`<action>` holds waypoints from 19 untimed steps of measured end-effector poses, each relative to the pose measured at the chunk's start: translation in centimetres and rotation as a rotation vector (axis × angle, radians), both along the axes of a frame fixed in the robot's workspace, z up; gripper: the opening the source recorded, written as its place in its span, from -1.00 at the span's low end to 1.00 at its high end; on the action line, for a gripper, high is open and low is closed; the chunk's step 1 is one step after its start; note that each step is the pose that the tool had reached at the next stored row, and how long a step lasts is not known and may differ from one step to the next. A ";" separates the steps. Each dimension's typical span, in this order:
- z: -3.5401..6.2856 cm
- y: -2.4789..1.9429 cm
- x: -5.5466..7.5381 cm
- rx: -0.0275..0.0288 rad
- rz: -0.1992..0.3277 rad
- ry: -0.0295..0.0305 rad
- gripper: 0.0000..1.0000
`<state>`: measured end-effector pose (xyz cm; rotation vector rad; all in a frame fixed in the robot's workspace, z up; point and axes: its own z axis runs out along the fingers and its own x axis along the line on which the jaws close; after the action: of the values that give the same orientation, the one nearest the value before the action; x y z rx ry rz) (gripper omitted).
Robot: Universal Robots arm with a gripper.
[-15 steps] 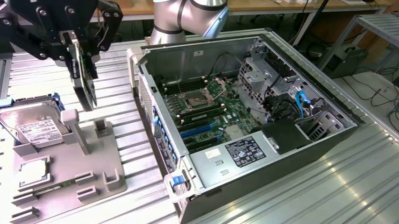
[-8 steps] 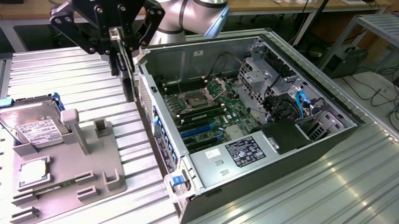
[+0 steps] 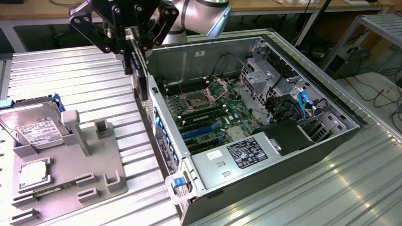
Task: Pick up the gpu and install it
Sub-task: 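Pick up the gpu and move the gpu toward the slot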
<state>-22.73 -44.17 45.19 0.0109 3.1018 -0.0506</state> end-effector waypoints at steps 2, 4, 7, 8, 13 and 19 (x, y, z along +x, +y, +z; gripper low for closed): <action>-0.02 0.00 0.6 0.0000 0.000 0.0000 -0.44; -0.04 0.00 1.2 -0.0001 0.000 0.0001 -0.44; -0.08 0.01 2.0 -0.0001 0.000 0.0000 -0.44; -0.12 0.01 2.3 -0.0001 0.000 0.0000 -0.44; -0.21 0.01 3.7 0.0000 0.000 0.0000 -0.44; -0.28 0.01 5.9 -0.0002 0.000 0.0004 -0.44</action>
<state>-16.88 -44.16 44.90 0.0108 3.1022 -0.0508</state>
